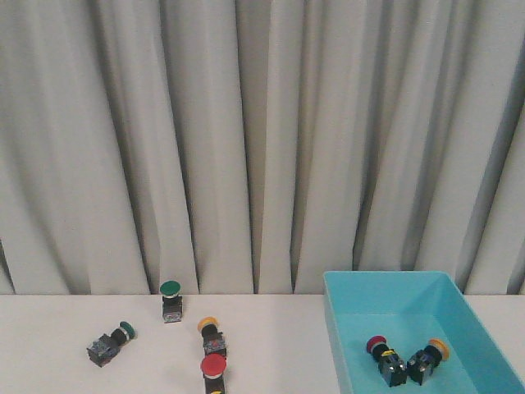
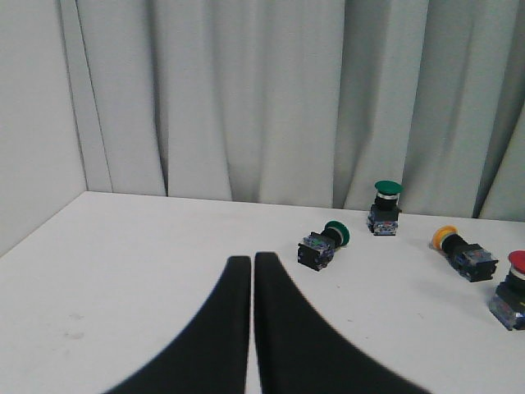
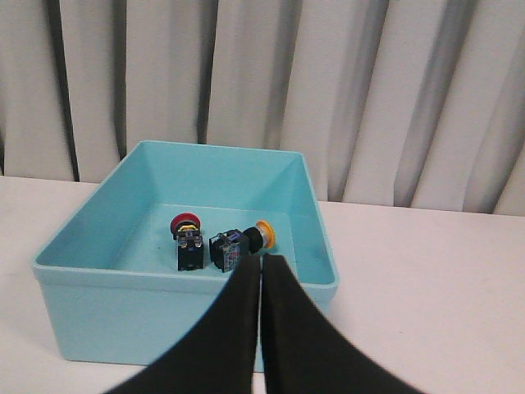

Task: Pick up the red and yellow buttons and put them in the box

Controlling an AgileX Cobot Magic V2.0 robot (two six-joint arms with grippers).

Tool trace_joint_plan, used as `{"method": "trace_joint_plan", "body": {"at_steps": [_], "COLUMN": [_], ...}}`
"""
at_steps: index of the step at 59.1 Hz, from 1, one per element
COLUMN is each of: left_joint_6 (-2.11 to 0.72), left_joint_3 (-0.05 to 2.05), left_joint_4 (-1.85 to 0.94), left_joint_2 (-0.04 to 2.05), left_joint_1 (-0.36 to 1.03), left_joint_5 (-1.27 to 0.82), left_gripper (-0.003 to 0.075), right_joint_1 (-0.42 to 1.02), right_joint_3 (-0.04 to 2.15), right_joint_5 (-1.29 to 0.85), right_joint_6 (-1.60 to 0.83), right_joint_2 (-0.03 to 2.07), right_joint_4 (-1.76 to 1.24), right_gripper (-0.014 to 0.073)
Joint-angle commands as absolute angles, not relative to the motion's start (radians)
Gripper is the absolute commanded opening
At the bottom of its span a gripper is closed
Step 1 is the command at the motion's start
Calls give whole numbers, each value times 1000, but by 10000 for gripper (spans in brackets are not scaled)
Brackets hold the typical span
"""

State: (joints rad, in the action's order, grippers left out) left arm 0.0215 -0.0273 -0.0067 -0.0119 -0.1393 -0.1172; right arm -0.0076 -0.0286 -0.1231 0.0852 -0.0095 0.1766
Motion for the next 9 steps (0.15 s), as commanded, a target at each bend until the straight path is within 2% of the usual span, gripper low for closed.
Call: {"method": "trace_joint_plan", "body": {"at_steps": [1, 9], "left_joint_6": [31, 31], "left_joint_3": [-30, -30], "left_joint_4": [-11, -11], "left_joint_2": [-26, -26], "left_joint_1": [-139, -139], "left_joint_5": [-42, -42], "left_gripper": [-6, -6], "right_joint_1": [-13, -13], "right_joint_3": [-43, -43], "right_joint_5": [-52, -52], "right_joint_6": [88, 88], "right_joint_2": [-28, -28], "right_joint_4": [178, 178], "right_gripper": [-4, -4]}}
